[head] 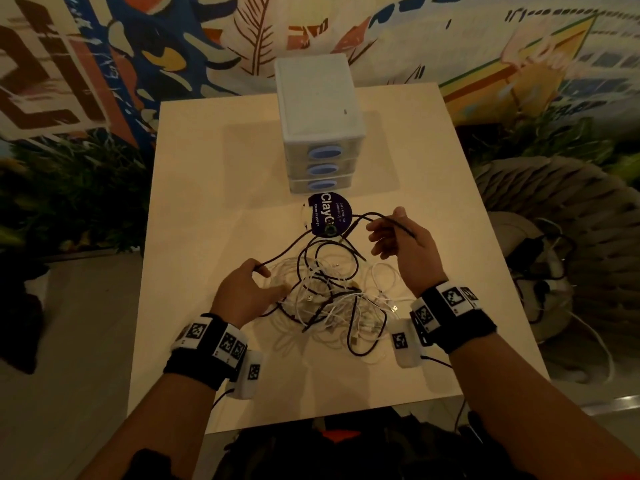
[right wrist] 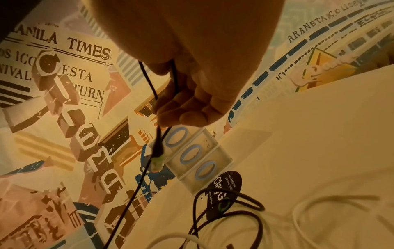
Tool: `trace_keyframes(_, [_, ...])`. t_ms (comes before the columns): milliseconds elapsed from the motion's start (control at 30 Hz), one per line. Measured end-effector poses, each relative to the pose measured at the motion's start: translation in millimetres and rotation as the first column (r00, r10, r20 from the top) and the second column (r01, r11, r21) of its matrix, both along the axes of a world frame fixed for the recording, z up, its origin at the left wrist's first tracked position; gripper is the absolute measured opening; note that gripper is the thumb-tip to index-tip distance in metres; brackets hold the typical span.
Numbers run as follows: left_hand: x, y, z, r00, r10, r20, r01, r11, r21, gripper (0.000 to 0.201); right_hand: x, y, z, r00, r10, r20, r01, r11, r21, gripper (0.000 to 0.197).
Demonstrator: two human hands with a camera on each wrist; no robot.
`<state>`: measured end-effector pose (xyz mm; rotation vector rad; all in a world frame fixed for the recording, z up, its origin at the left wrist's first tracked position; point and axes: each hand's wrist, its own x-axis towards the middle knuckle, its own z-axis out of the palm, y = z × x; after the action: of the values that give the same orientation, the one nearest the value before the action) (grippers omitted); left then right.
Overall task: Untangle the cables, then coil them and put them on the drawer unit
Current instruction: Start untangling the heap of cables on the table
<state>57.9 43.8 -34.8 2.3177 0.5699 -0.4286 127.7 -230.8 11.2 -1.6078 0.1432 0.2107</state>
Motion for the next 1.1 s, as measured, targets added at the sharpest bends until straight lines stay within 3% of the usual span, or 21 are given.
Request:
trace_keyframes(100, [1,3,1,0.985,-0.017,-0.174,0.008,0.999,-0.052,0.077,2,-4,1,1.0,-0.004,-0.004,0.004,1.0,-0.004,0.055])
trace_keyframes(167, [1,6,3,0.949,-0.133,-0.284,0.124,0.991,-0.05,0.085,2,-6,0,1.0,-0.004,-0.006,0.004,1.0,-0.011,0.055])
trace_keyframes(267, [-2,5,-3,0.898,-0.272,-0.345,0.316,0.945,0.078,0.082,1,-5,-2,1.0,-0.008,-0.011,0.008,1.0,-0.022,0.054])
trace_keyframes(467, [-5,-1,-12,0.859,-0.33,-0.392,0.425,0.886,0.184,0.065,-1,-3,-5,1.0,0.014,-0.023,-0.015,0.999,-0.037,0.054])
trace_keyframes(567, [-4,-1,-6,0.921,-0.31,-0.237,0.356,0.917,0.182,0.047,0,-5,-7,0.999,0.028,-0.047,-0.028,1.0,-0.01,0.056])
trace_keyframes(667, [-1,-5,6,0.978,-0.201,0.055,0.202,0.979,-0.009,0.039,0,-7,-9,0.997,0.038,-0.062,-0.039,0.999,-0.008,0.059])
trace_keyframes(800, [4,-12,31,0.934,-0.194,0.299,0.245,0.958,-0.146,0.044,-3,-3,-10,0.995,0.072,-0.073,-0.074,0.997,-0.02,0.059])
trace_keyframes(967, [7,-22,58,0.892,-0.154,0.425,0.27,0.935,-0.228,0.043,-7,3,-11,0.983,0.174,-0.058,-0.176,0.984,-0.039,0.033])
trace_keyframes(1100, [8,-25,68,0.871,-0.037,0.491,0.219,0.922,-0.319,0.037,-12,9,-17,0.936,0.349,-0.045,-0.35,0.913,-0.211,0.018])
